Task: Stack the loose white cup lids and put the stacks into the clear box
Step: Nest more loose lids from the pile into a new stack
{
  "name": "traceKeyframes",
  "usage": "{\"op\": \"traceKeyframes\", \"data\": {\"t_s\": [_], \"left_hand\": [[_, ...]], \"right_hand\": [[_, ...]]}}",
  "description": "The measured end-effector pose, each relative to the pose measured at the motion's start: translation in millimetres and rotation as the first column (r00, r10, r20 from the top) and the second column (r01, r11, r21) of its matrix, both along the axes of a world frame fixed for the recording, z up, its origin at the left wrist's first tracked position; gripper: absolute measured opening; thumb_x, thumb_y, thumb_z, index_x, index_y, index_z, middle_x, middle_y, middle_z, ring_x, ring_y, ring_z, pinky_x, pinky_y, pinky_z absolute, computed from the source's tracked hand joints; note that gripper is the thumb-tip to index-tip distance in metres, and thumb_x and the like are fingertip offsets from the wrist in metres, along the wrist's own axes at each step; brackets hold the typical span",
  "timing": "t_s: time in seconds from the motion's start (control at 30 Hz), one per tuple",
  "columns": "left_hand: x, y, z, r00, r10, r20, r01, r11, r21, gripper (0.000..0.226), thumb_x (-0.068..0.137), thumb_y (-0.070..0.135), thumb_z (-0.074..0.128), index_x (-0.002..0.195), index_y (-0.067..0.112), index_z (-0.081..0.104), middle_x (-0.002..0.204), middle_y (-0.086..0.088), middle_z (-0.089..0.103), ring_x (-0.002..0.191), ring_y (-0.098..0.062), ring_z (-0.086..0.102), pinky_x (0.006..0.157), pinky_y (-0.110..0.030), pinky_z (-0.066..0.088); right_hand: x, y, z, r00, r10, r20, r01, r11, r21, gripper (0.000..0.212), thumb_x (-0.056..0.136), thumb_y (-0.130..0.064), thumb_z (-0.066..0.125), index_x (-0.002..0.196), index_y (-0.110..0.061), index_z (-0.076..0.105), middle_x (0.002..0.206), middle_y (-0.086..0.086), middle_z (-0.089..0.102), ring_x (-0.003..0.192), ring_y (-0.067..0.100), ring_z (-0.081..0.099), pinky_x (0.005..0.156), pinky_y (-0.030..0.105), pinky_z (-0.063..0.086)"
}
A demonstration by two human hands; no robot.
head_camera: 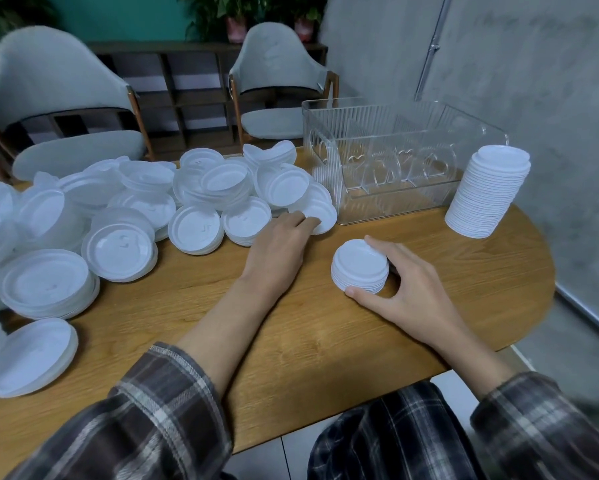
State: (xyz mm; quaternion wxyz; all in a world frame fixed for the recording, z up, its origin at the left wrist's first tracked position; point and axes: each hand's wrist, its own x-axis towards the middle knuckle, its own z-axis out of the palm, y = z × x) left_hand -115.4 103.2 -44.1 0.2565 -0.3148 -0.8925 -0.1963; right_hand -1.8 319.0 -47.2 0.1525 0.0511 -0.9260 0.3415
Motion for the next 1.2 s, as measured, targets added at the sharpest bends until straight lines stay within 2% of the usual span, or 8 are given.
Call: {"op": "traceKeyframes", "data": {"t_s": [0.13, 0.3, 0.43, 0.6, 0.77, 0.87, 1.03, 1.2], "left_hand": [[11.8, -12.5, -0.4, 0.999, -0.030, -0.013, 0.030, 0.998, 0.047, 0.034, 0.087, -0.006, 0.071, 0.117, 0.008, 0.072, 0.099, -0.010, 0.069, 0.083, -0.034, 0.066, 0.059, -0.043, 0.053], [36.0, -28.9, 2.6, 0.987, -0.127, 0.100, 0.090, 0.945, 0.314, 0.030, 0.095, 0.012, 0.073, 0.125, 0.015, 0.071, 0.103, 0.004, 0.070, 0.095, -0.011, 0.066, 0.083, -0.035, 0.056], [55.5, -34.5, 16.5, 0.941, -0.166, 0.294, -0.063, 0.768, 0.637, 0.038, 0.091, 0.008, 0.076, 0.126, 0.021, 0.069, 0.096, 0.013, 0.071, 0.092, -0.007, 0.070, 0.079, -0.016, 0.056], [58.0, -35.2, 24.0, 0.793, -0.372, 0.482, -0.217, 0.567, 0.794, 0.047, 0.091, 0.004, 0.069, 0.129, 0.031, 0.067, 0.085, 0.008, 0.074, 0.087, -0.019, 0.077, 0.092, -0.031, 0.057], [56.6, -34.2, 21.4, 0.750, -0.366, 0.551, -0.234, 0.632, 0.739, 0.044, 0.091, 0.008, 0.072, 0.128, 0.033, 0.071, 0.082, 0.006, 0.068, 0.073, -0.027, 0.071, 0.087, -0.031, 0.059], [57.4, -31.3, 16.2, 0.789, -0.286, 0.543, -0.201, 0.715, 0.669, 0.037, 0.087, 0.025, 0.082, 0.121, 0.035, 0.073, 0.074, 0.012, 0.061, 0.065, -0.006, 0.060, 0.072, -0.019, 0.050], [59.8, -32.5, 16.7, 0.809, -0.210, 0.549, -0.202, 0.778, 0.595, 0.034, 0.076, 0.044, 0.091, 0.104, 0.036, 0.073, 0.065, 0.003, 0.063, 0.058, -0.002, 0.054, 0.062, -0.013, 0.045], [56.7, -32.2, 11.9, 0.822, -0.186, 0.538, -0.171, 0.821, 0.545, 0.055, 0.070, 0.055, 0.091, 0.118, 0.038, 0.069, 0.099, 0.014, 0.067, 0.090, 0.001, 0.063, 0.081, -0.015, 0.050]], "right_hand": [[1.0, -1.9, 3.0, 1.000, 0.001, 0.014, -0.001, 1.000, -0.016, 0.086, 0.078, -0.056, 0.084, 0.152, -0.031, 0.049, 0.140, -0.019, 0.055, 0.130, -0.003, 0.049, 0.112, 0.024, 0.040], [1.6, -7.0, 5.0, 1.000, -0.008, 0.008, 0.008, 1.000, -0.005, 0.088, 0.076, -0.062, 0.082, 0.151, -0.030, 0.051, 0.141, -0.019, 0.055, 0.131, -0.002, 0.049, 0.114, 0.029, 0.041], [-3.1, -15.4, 5.9, 1.000, -0.001, 0.004, 0.001, 1.000, -0.025, 0.081, 0.077, -0.057, 0.085, 0.147, -0.029, 0.055, 0.139, -0.021, 0.057, 0.130, 0.001, 0.052, 0.112, 0.038, 0.046], [-13.3, -37.1, 9.5, 1.000, 0.016, -0.019, -0.016, 0.999, -0.033, 0.080, 0.072, -0.056, 0.089, 0.141, -0.031, 0.057, 0.131, -0.023, 0.059, 0.121, -0.007, 0.053, 0.103, 0.018, 0.045], [-15.7, -48.5, 4.9, 0.998, 0.039, -0.057, -0.042, 0.997, -0.062, 0.081, 0.073, -0.057, 0.088, 0.143, -0.037, 0.052, 0.129, -0.024, 0.058, 0.121, -0.007, 0.053, 0.096, 0.006, 0.038], [-13.3, -49.7, 4.6, 0.996, 0.048, -0.073, -0.053, 0.996, -0.067, 0.080, 0.075, -0.054, 0.088, 0.145, -0.034, 0.053, 0.128, -0.020, 0.059, 0.122, -0.005, 0.054, 0.097, 0.006, 0.038], [-13.3, -50.6, 3.5, 0.996, 0.057, -0.067, -0.062, 0.995, -0.075, 0.076, 0.078, -0.052, 0.087, 0.143, -0.034, 0.054, 0.126, -0.021, 0.057, 0.120, -0.007, 0.054, 0.096, 0.004, 0.037], [-14.6, -50.4, 2.6, 0.995, 0.067, -0.070, -0.071, 0.996, -0.057, 0.074, 0.079, -0.047, 0.087, 0.143, -0.034, 0.054, 0.127, -0.020, 0.057, 0.120, -0.009, 0.053, 0.096, 0.003, 0.037]]}}
